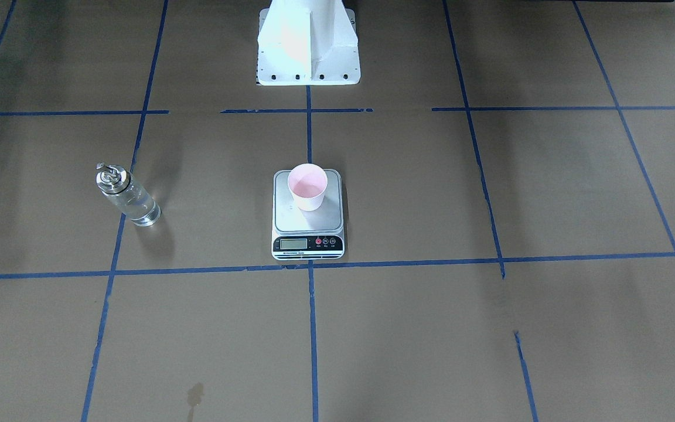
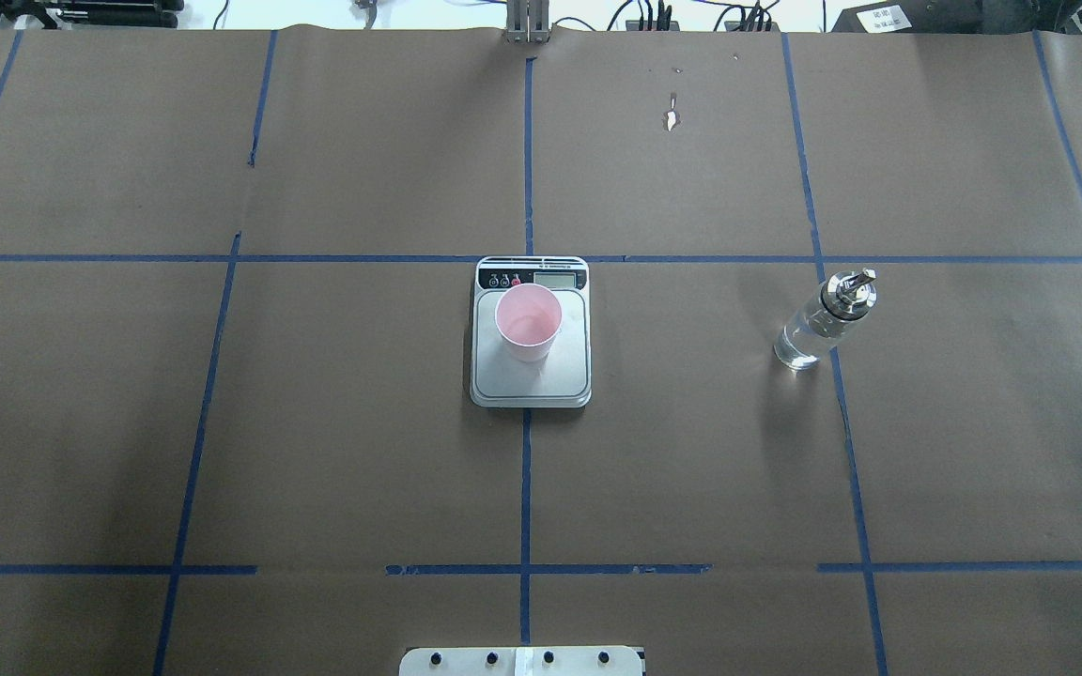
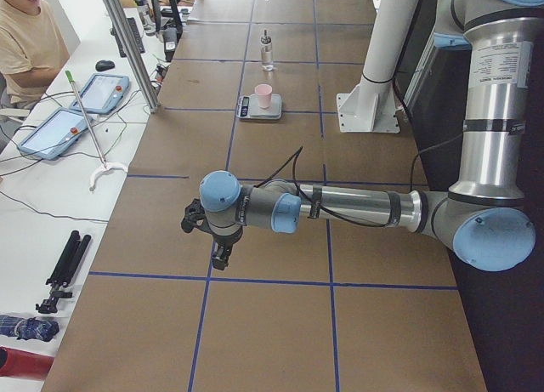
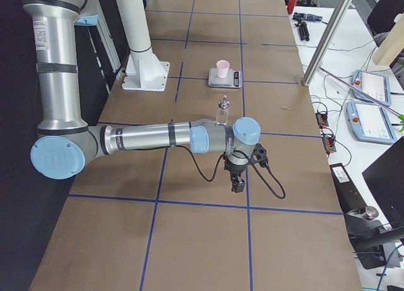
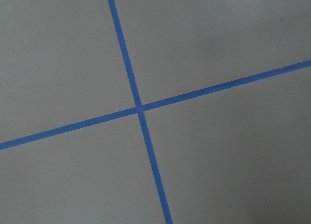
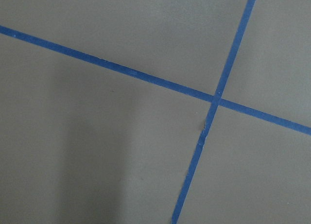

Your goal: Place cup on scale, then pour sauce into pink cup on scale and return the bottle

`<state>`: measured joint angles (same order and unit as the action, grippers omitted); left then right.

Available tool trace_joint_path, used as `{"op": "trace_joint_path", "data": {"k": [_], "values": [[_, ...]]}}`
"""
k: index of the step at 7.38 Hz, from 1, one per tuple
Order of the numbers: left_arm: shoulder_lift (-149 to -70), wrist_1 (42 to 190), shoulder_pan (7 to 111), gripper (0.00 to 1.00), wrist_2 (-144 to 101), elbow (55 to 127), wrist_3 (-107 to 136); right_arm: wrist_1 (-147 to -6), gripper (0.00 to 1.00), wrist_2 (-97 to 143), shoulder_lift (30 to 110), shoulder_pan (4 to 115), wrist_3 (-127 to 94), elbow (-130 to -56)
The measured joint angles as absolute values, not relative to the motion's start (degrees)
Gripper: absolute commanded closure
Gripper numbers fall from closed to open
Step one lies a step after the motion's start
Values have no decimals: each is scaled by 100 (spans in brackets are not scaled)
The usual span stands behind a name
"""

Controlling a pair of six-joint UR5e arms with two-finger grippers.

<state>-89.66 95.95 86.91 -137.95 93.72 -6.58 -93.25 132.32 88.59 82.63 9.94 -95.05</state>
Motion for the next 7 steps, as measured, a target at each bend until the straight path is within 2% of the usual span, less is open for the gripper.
{"op": "trace_joint_path", "data": {"k": [7], "values": [[-8970,9646,8857,0,-13391,9336,-129,-9324,0,13237,8872,8270,1004,-9468]]}}
